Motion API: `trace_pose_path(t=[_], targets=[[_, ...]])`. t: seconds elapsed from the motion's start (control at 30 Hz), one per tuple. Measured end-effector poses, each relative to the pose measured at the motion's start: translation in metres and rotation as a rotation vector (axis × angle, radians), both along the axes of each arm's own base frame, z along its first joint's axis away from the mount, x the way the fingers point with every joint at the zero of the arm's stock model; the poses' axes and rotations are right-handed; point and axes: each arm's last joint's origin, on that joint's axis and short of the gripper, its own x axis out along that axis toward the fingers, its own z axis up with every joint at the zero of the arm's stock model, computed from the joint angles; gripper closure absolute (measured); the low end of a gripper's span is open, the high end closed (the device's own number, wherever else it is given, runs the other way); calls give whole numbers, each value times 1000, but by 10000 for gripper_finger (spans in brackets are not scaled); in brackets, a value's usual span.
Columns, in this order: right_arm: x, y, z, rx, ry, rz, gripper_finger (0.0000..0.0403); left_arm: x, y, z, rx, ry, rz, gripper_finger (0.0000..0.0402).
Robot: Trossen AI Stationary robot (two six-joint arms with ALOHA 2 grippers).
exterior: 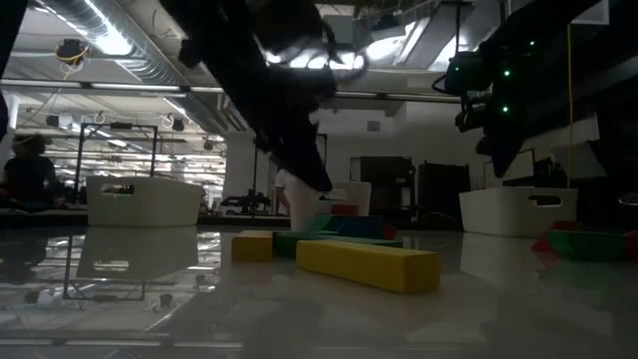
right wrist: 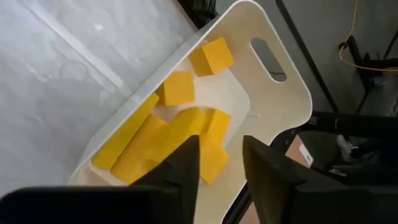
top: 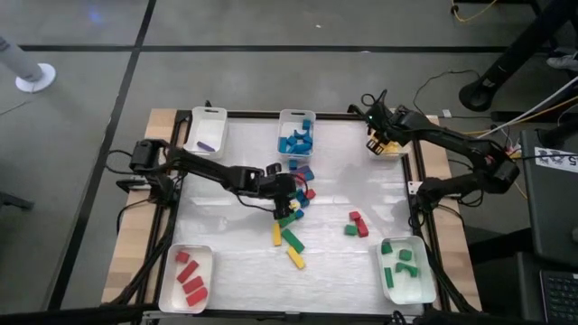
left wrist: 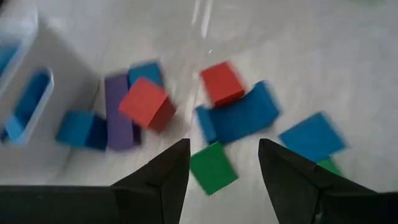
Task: Sort blocks
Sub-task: Put the green block into the bottom right white bin
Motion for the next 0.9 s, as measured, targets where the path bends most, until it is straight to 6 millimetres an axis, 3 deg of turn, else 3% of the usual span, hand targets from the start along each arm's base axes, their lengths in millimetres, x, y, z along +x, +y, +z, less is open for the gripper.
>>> trace_pose_path(t=[0.23, 0.37, 0.9], targets=[[2, -2, -4, 14, 15, 0, 219, 5, 15, -27, -83, 43, 154, 221], [2, -2, -4, 13, 14, 0, 202, 6, 18, -33, -89, 52, 171, 221], [3, -2, -4, 8, 9, 0, 196, 6, 13, -33, -117, 49, 162, 221]])
